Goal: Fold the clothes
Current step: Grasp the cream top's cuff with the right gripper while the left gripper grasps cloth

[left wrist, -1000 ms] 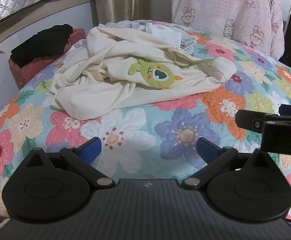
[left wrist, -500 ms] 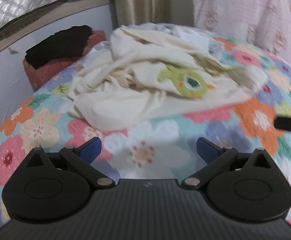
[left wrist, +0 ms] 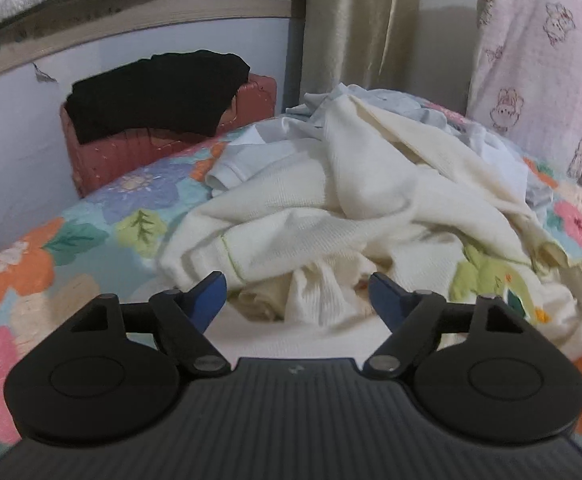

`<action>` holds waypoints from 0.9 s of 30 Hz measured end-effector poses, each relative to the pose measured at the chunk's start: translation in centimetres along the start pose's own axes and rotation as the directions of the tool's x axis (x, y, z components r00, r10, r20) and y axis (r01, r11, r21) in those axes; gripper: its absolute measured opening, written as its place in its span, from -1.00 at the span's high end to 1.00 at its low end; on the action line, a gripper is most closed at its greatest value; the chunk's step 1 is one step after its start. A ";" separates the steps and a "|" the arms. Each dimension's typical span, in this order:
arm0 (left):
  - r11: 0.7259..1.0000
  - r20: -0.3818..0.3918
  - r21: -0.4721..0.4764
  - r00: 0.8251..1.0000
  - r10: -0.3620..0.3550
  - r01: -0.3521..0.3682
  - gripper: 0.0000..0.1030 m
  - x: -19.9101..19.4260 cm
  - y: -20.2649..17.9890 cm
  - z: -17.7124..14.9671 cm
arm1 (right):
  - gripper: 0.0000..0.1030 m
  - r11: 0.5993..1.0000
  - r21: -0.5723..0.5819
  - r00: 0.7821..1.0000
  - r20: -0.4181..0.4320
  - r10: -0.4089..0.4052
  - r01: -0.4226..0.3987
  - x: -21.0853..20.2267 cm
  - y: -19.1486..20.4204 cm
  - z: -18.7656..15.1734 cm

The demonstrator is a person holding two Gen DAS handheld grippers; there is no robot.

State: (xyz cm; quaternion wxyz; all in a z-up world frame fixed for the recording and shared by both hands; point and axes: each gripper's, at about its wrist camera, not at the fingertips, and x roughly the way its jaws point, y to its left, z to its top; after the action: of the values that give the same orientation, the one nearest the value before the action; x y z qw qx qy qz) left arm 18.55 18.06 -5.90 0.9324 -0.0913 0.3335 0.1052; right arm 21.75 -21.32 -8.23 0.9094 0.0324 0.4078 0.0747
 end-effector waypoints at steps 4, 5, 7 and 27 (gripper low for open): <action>1.000 0.026 0.004 1.000 -0.012 0.012 -0.51 2.1 0.8 0.3 | -1.00 0.994 0.105 0.999 -0.038 -0.001 0.005 1.9 -3.5 -0.6; 1.000 0.030 0.003 0.999 -0.023 0.023 -0.51 2.6 1.0 0.5 | -1.00 0.992 0.126 0.999 -0.043 0.009 -0.003 2.2 -4.0 -0.9; 0.999 0.043 0.015 0.998 -0.034 0.034 -0.52 3.7 1.1 0.9 | -1.00 0.987 0.158 0.998 -0.052 0.024 -0.015 3.1 -4.8 -1.3; 0.970 -0.062 -0.017 0.968 -0.243 0.242 0.73 5.2 0.6 -1.0 | 0.71 0.996 -0.088 0.977 0.211 0.020 -0.002 3.9 3.6 0.7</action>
State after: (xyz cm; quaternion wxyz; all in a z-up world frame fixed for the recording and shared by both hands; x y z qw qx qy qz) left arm 21.71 19.07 -10.07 0.9268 -0.1388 0.3487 -0.0111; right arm 24.44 -17.17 -10.24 0.9477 0.0027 0.3050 0.0935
